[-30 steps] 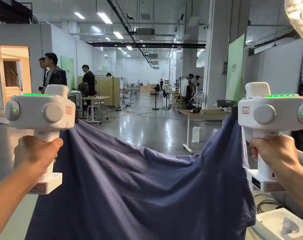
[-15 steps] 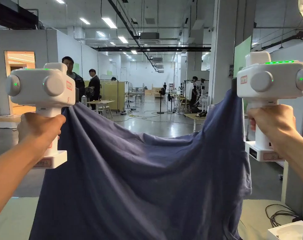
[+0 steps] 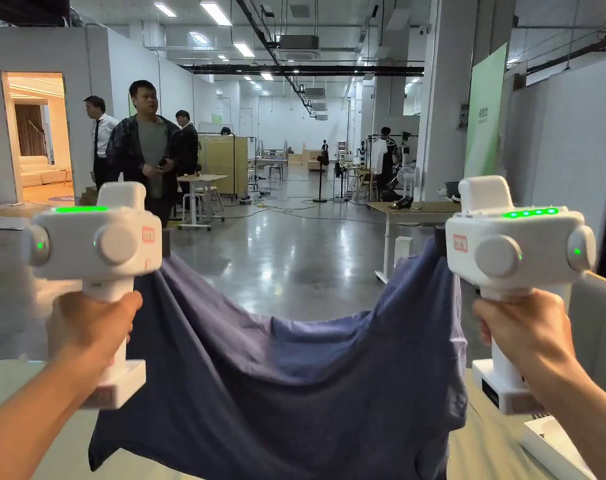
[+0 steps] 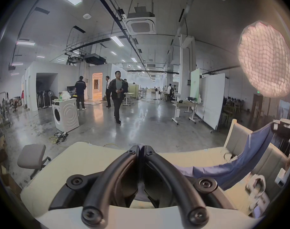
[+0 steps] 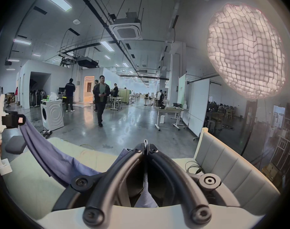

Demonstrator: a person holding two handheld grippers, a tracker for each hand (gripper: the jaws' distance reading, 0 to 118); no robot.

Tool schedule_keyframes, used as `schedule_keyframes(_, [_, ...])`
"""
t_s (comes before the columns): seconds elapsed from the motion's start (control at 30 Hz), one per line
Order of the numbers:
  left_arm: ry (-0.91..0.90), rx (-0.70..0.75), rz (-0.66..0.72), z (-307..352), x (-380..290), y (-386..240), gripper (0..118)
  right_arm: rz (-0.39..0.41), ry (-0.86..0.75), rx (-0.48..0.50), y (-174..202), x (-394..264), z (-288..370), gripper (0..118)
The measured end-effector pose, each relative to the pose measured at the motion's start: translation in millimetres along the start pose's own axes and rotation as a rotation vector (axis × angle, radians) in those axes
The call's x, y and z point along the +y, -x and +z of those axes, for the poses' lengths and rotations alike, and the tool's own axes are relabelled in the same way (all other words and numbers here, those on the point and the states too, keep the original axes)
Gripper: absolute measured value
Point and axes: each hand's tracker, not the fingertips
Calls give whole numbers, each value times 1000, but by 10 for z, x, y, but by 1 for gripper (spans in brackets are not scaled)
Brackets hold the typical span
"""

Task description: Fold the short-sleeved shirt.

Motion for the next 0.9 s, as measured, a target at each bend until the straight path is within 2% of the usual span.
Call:
schedule_keyframes(0.23, [15,-26,-19,615,-873,214,6,22,-3,38,18,-592,819,1])
schedule_keyframes(0.53, [76,-49,-45,1553,-1822,635,6,42,24,34,33,-1217,2097,1])
schedule_keyframes(0.73, [136,-46,49,2267,-2565,833,6,54,154,62,74,-1807,2759,1])
schedule_keyframes(0.9, [271,-14,78,2673,-3276,871,6,74,278,29,168,-2384,3086,1])
